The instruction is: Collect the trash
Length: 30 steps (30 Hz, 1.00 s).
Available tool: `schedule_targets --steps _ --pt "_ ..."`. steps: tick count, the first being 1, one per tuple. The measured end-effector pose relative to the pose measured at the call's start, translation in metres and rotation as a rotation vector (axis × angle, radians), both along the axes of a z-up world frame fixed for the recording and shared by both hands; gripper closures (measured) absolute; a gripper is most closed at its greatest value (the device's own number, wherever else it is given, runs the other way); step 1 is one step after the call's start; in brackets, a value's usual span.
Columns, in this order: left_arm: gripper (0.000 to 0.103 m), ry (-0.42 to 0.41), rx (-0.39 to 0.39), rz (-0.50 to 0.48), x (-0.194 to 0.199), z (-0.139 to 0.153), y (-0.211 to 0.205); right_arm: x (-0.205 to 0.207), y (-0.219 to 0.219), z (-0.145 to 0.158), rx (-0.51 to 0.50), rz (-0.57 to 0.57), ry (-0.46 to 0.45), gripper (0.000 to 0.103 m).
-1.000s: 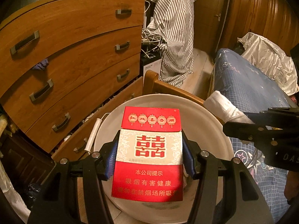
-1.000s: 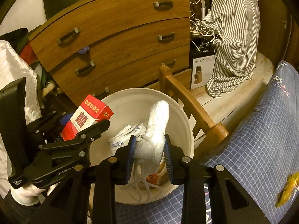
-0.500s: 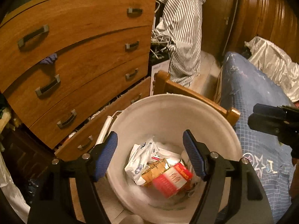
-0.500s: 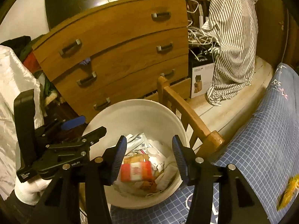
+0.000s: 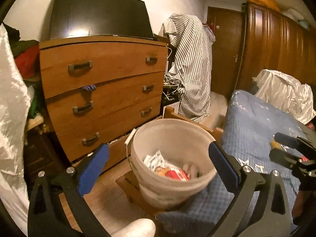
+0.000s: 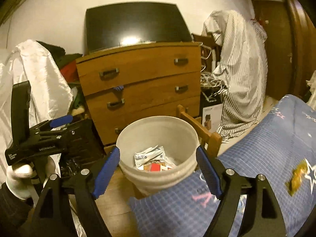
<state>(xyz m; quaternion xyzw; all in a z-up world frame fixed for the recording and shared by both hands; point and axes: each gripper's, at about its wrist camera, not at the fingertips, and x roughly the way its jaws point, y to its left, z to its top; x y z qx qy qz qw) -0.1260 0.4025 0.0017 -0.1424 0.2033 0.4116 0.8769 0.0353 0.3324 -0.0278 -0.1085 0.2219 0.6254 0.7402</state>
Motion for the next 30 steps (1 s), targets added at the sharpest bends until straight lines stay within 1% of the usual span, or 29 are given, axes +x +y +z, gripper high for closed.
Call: schedule_targets --steps 5,11,20,30 --pt "0.006 0.002 0.000 -0.046 -0.004 -0.003 -0.030 -0.004 -0.040 0.005 0.025 -0.026 0.002 0.021" --pt "0.006 -0.015 0.009 -0.056 -0.015 0.002 -0.052 -0.005 -0.059 0.011 0.037 -0.041 0.000 0.021" --pt "0.006 -0.004 0.030 -0.058 -0.016 0.005 -0.067 -0.007 -0.054 0.016 0.032 -0.028 0.001 0.021" --pt "0.006 0.001 0.034 -0.061 -0.011 0.007 -0.068 -0.006 -0.048 0.014 0.024 -0.027 0.009 0.021"
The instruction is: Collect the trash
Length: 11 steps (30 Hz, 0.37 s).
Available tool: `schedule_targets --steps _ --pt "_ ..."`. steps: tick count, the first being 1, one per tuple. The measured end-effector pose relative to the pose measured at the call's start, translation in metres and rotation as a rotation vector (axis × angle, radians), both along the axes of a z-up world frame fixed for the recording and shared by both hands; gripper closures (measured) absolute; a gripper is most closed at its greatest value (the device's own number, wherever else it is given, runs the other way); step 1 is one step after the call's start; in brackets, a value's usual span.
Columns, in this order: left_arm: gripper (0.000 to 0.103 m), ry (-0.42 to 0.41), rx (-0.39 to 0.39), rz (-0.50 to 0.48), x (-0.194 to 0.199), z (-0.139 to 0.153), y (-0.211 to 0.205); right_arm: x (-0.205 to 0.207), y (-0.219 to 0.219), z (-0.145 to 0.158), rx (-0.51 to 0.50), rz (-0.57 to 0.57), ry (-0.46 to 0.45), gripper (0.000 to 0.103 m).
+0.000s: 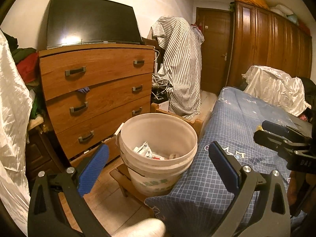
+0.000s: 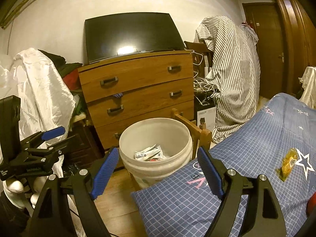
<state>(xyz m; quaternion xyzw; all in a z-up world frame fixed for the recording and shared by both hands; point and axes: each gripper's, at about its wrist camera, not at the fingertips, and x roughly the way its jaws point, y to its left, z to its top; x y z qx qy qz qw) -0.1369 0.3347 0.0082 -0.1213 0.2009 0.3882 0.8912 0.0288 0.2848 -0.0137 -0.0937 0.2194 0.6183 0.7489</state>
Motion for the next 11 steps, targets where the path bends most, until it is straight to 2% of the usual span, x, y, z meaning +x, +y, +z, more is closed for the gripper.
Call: schedule_targets --steps 4,11 --pt "0.006 -0.003 -0.010 -0.016 0.004 0.000 0.000 0.000 0.004 -0.002 -0.004 0.001 0.001 0.021" --pt "0.006 0.037 -0.047 -0.017 0.010 -0.008 0.004 0.003 0.004 -0.003 -0.004 -0.014 0.000 0.020"
